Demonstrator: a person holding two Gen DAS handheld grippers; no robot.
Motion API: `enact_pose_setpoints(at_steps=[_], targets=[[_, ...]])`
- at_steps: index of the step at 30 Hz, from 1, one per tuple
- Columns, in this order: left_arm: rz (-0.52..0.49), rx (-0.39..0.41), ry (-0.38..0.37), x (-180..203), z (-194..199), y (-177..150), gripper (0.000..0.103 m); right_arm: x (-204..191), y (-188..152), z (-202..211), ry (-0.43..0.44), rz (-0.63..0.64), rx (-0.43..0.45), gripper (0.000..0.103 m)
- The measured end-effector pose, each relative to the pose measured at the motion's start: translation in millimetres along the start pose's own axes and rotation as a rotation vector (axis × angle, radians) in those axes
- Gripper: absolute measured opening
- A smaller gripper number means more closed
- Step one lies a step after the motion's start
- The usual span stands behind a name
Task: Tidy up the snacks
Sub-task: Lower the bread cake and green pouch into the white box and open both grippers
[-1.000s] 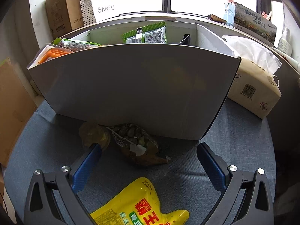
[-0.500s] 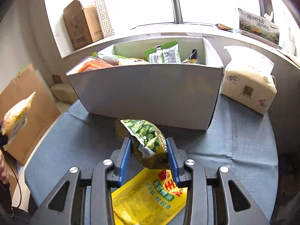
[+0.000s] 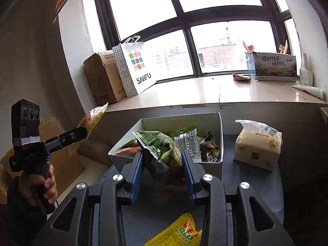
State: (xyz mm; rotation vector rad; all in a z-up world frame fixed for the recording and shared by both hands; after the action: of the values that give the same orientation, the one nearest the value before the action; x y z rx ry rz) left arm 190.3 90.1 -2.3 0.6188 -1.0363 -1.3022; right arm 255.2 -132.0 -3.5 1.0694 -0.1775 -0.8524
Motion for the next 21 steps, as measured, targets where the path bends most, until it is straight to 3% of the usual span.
enact_pose_setpoints(at_steps=[2,6,8,11,12,13,14,18,21], targets=[[-0.006,-0.021,0.006,-2.5,-26.6,16.6,0.076,7.0,15.6,-17.6,-0.007,-0.024,-0.013,0.040],[0.010,-0.048,0.105,-19.6,-74.1,33.8,0.076,27.6,40.8,-61.0,-0.058,-0.057,-0.053,0.040],[0.031,-0.075,0.109,-28.5,-94.2,35.9,0.076,39.0,48.6,-83.1,-0.083,-0.071,-0.084,0.040],[0.056,-0.133,0.135,-42.3,-118.4,36.2,0.084,57.8,56.0,-110.1,-0.076,-0.124,-0.125,0.043],[0.074,-0.144,0.158,-48.3,-122.4,35.8,0.101,63.1,56.7,-118.5,-0.065,-0.145,-0.154,0.065],[0.092,-0.133,0.177,-53.8,-121.9,35.3,0.103,67.6,56.4,-124.0,-0.059,-0.167,-0.176,0.096],[0.103,-0.119,0.181,-58.5,-119.0,34.4,0.103,69.8,55.6,-123.9,-0.065,-0.179,-0.165,0.103],[0.093,-0.118,0.223,-68.7,-108.6,25.4,0.103,68.2,50.8,-115.6,-0.090,-0.146,-0.126,0.103],[0.092,-0.116,0.207,-67.6,-100.6,22.7,0.103,63.0,50.9,-109.3,-0.084,-0.138,-0.109,0.103]])
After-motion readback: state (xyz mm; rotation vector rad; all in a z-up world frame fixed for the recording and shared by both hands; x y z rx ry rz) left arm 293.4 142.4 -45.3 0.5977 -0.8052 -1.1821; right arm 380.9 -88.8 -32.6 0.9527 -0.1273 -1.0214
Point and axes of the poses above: each gripper's, at about its wrist camera, not at the fingertips, and z roughly against the way its jaws point, x to its right, y to its top, the point moved 4 cm from there along -z, roughly the way its jaws point, and after that the axes turned 3 degrees about -x, right-handed, at the moved point
